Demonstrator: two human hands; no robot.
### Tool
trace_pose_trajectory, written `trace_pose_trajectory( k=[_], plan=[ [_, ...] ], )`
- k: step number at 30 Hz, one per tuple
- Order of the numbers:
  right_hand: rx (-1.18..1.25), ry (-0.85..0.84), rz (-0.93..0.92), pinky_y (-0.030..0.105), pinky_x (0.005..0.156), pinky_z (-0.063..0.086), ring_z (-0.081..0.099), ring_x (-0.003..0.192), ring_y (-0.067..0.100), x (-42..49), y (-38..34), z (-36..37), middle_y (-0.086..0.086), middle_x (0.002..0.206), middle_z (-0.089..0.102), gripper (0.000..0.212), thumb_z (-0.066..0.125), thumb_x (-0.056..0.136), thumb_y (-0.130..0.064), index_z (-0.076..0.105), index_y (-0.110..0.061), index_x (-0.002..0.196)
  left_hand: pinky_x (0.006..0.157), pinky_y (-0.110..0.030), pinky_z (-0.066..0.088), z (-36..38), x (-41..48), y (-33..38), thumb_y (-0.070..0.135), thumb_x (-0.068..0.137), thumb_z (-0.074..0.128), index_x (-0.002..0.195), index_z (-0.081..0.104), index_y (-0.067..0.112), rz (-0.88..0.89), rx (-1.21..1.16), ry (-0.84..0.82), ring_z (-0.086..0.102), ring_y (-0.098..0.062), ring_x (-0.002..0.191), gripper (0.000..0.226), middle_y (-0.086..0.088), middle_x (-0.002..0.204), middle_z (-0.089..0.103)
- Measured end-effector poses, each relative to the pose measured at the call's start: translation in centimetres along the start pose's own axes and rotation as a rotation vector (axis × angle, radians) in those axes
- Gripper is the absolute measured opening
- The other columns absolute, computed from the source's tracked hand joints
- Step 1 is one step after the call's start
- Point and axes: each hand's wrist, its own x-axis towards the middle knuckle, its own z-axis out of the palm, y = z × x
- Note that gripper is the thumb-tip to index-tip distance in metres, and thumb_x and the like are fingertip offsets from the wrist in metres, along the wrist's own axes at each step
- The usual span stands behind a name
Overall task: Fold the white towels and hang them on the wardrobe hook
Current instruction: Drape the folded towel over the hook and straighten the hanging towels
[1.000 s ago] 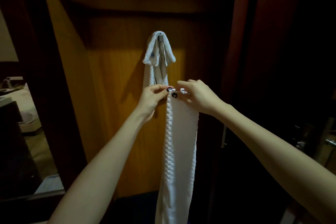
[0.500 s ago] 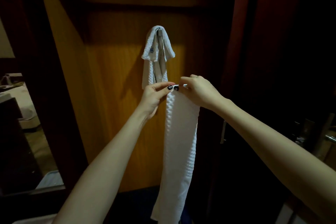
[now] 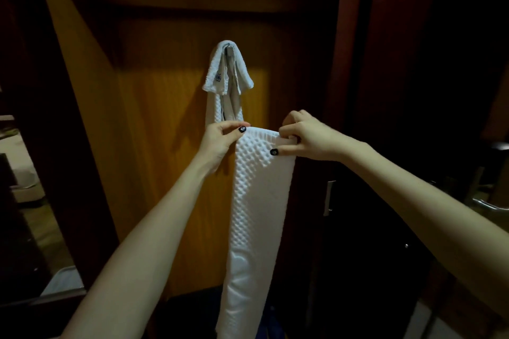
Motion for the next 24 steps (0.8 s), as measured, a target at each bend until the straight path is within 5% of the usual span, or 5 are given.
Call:
trace_pose_trajectory(
  k=[7, 11, 15, 18, 24],
  plan=[
    [0.539, 0.296, 0.149, 0.023, 0.046, 0.02, 0.029, 0.047, 0.004, 0.5, -0.4, 1.7, -0.01, 0.052, 0.034, 0.042, 0.07, 0.086, -0.033, 0.043, -0.015, 0.06, 0.07, -0.01, 0.05, -0.6, 0.1, 1.6, 0.003, 0.091, 0.06, 0.097, 0.069, 0.011, 0.125, 0.163, 0.01, 0.063, 0.007, 0.08, 0.014, 0.003, 0.094, 0.067],
    [0.429, 0.374, 0.149, 0.032, 0.054, 0.039, 0.05, 0.057, 0.01, 1.0, -0.4, 0.9, -0.002, 0.063, 0.057, 0.018, 0.065, 0.089, -0.028, 0.052, -0.015, 0.092, 0.067, -0.013, 0.049, -0.2, -0.2, 1.8, 0.004, 0.093, 0.058, 0.092, 0.065, 0.015, 0.215, 0.163, 0.016, 0.061, -0.004, 0.085, 0.013, 0.004, 0.091, 0.065],
    [0.272, 0.156, 0.143, 0.034, 0.087, 0.053, 0.064, 0.106, 0.018, 1.1, -0.2, -1.2, 0.006, 0.119, 0.068, 0.066, 0.066, 0.087, -0.043, 0.04, -0.023, 0.144, 0.055, -0.013, 0.05, 1.2, -0.3, 1.6, 0.007, 0.094, 0.057, 0.087, 0.064, 0.022, 0.221, 0.093, 0.031, 0.063, 0.003, 0.076, 0.018, 0.006, 0.088, 0.065],
    [0.251, 0.094, 0.222, 0.03, 0.077, 0.055, 0.065, 0.095, 0.012, 1.0, -0.1, -2.0, -0.002, 0.106, 0.07, 0.056, 0.075, 0.072, -0.056, 0.068, -0.017, 0.111, 0.066, -0.012, 0.051, 1.8, -0.3, 1.5, 0.006, 0.092, 0.059, 0.088, 0.066, 0.023, 0.244, 0.052, 0.015, 0.063, 0.006, 0.081, 0.018, 0.009, 0.089, 0.067],
    [0.359, 0.228, 0.173, 0.029, 0.055, 0.033, 0.048, 0.064, 0.017, 1.8, -0.8, -0.7, 0.007, 0.073, 0.054, 0.039, 0.074, 0.082, -0.032, 0.058, 0.004, 0.084, 0.076, -0.023, 0.056, 1.4, -0.1, -0.3, 0.016, 0.094, 0.058, 0.114, 0.059, 0.016, -0.001, -0.255, -0.103, 0.068, -0.01, 0.089, 0.02, 0.003, 0.098, 0.071]
  ],
)
